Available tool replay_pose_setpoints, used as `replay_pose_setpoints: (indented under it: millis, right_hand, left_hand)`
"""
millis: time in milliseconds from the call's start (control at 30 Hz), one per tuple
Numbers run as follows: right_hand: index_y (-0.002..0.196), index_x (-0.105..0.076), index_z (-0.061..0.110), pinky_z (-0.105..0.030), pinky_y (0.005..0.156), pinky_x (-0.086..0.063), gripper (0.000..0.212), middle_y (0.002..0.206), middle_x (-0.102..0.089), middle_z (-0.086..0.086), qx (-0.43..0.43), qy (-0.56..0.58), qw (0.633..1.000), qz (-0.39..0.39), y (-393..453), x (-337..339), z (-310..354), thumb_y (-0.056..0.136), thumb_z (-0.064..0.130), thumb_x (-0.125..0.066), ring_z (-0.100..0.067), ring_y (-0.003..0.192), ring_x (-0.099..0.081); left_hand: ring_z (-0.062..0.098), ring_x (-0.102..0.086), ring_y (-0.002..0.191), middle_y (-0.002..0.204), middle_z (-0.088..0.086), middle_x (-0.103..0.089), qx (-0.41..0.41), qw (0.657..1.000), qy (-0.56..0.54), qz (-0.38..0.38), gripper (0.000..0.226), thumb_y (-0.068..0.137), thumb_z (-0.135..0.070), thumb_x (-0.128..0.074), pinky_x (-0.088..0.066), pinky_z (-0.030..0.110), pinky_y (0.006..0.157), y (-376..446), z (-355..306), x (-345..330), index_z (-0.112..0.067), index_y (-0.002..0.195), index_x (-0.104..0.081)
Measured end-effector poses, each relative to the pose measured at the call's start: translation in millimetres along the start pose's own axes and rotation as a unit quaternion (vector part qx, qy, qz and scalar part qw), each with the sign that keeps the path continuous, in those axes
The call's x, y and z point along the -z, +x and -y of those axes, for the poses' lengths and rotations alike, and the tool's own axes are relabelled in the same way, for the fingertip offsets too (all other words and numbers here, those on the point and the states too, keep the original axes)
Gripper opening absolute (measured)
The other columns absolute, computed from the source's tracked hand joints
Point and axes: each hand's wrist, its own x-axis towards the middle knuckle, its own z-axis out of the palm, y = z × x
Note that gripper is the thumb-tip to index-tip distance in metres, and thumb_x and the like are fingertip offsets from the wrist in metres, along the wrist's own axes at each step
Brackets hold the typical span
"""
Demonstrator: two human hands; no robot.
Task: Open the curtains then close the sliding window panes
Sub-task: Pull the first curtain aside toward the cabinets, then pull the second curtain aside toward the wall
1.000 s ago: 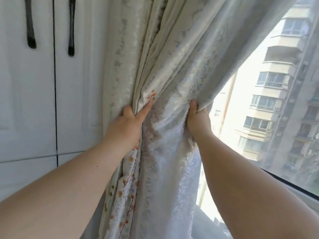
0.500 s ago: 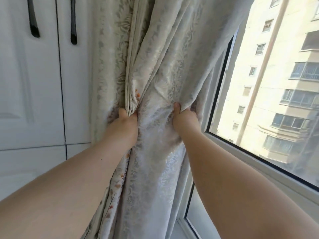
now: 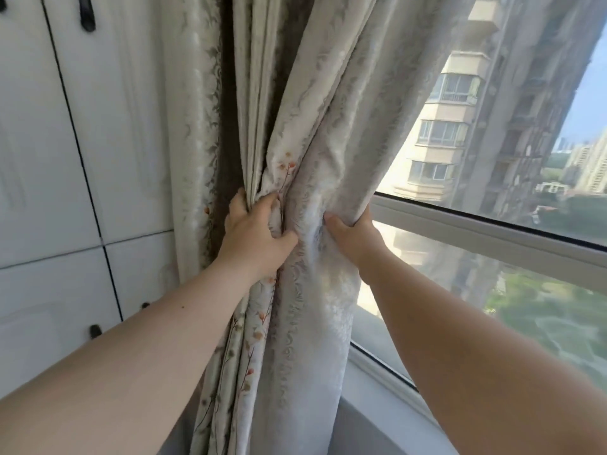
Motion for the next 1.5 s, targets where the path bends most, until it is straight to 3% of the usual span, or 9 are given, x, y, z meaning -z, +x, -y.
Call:
replay_pose_setpoints:
  millis: [333,467,567,700,900,1000,1067,1233,1500]
  right_hand:
    - [0.141,-0.028,0.025,-0.031,0.071,-0.051,0.069,0.115,-0.060,0.000,-0.130,-0.046,0.986,-0.095,-140,24,-38,0.084,0.044,-0.061,-0.019,0.086,-0.059]
    - [0.148,-0.010,0.032,-0.019,0.038,-0.035,0.081,0.108,-0.060,-0.002,-0.153,-0.083,0.982,-0.070,-174,53,-30,0.086,0.042,-0.060,-0.012,0.056,-0.046]
    - [0.150,-0.006,0.032,-0.023,0.050,-0.038,0.082,0.140,-0.047,-0.003,-0.156,-0.093,0.982,-0.055,-193,72,-27,0.088,0.035,-0.060,-0.019,0.079,-0.056]
    - [0.150,-0.008,0.029,-0.041,0.104,-0.039,0.079,0.154,-0.029,-0.003,-0.186,-0.087,0.978,-0.041,-238,96,-41,0.090,0.029,-0.060,-0.025,0.129,-0.043]
    - [0.148,-0.022,0.029,-0.033,0.104,-0.037,0.068,0.149,-0.037,0.001,-0.293,-0.162,0.942,-0.019,-374,181,-69,0.090,0.032,-0.058,-0.018,0.123,-0.047]
    - [0.144,-0.032,0.028,-0.020,0.066,-0.042,0.057,0.126,-0.050,0.004,-0.356,-0.220,0.906,-0.061,-468,253,-77,0.092,0.034,-0.053,-0.009,0.083,-0.053]
    - [0.143,-0.036,0.024,-0.019,0.056,-0.035,0.053,0.129,-0.052,-0.003,-0.390,-0.227,0.882,-0.138,-547,309,-76,0.093,0.032,-0.052,-0.015,0.091,-0.054]
    - [0.145,-0.029,0.014,-0.028,0.103,-0.035,0.053,0.151,-0.035,-0.004,-0.477,-0.161,0.779,-0.373,-753,388,-54,0.097,0.022,-0.048,-0.026,0.137,-0.033]
    - [0.139,-0.041,0.021,-0.041,0.088,-0.046,0.046,0.132,-0.055,-0.009,-0.556,-0.099,0.635,-0.527,-990,387,-18,0.095,0.034,-0.047,-0.027,0.112,-0.058]
  left_hand:
    - [0.028,-0.007,0.138,0.152,0.002,0.003,-0.052,0.973,-0.042,0.221,0.073,0.075,-0.042,-0.055,-0.018,0.042,0.108,-92,-4,19,-0.051,0.135,-0.014]
    - [0.033,-0.011,0.137,0.153,0.006,0.004,-0.044,0.962,-0.007,0.269,0.075,0.078,-0.046,-0.054,-0.020,0.041,0.107,-108,-23,16,-0.045,0.139,-0.009]
    - [0.034,-0.012,0.136,0.153,0.006,0.004,-0.023,0.961,0.001,0.276,0.076,0.078,-0.050,-0.053,-0.022,0.043,0.107,-119,-31,10,-0.044,0.140,-0.010]
    - [0.034,-0.011,0.136,0.153,0.009,0.006,-0.014,0.957,0.043,0.288,0.072,0.080,-0.045,-0.049,-0.024,0.043,0.107,-151,-49,-1,-0.037,0.142,-0.013]
    - [0.034,-0.024,0.131,0.150,0.012,-0.012,-0.120,0.930,0.014,0.348,0.064,0.078,-0.034,-0.049,-0.030,0.041,0.103,-250,-157,-33,-0.022,0.138,-0.030]
    - [0.030,-0.037,0.124,0.142,0.010,-0.034,-0.174,0.883,-0.046,0.434,0.056,0.079,-0.032,-0.048,-0.035,0.037,0.095,-329,-230,-48,-0.023,0.134,-0.039]
    - [0.028,-0.045,0.118,0.136,0.009,-0.045,-0.218,0.830,-0.106,0.503,0.050,0.081,-0.029,-0.051,-0.037,0.034,0.094,-397,-284,-54,-0.020,0.130,-0.045]
    - [0.023,-0.055,0.094,0.116,0.008,-0.058,-0.348,0.694,-0.136,0.615,0.042,0.082,-0.024,-0.052,-0.046,0.031,0.083,-563,-396,-39,-0.017,0.123,-0.052]
    - [0.023,-0.058,0.095,0.115,0.002,-0.058,-0.519,0.477,-0.168,0.689,0.041,0.083,-0.026,-0.052,-0.049,0.035,0.085,-767,-506,36,-0.021,0.124,-0.052]
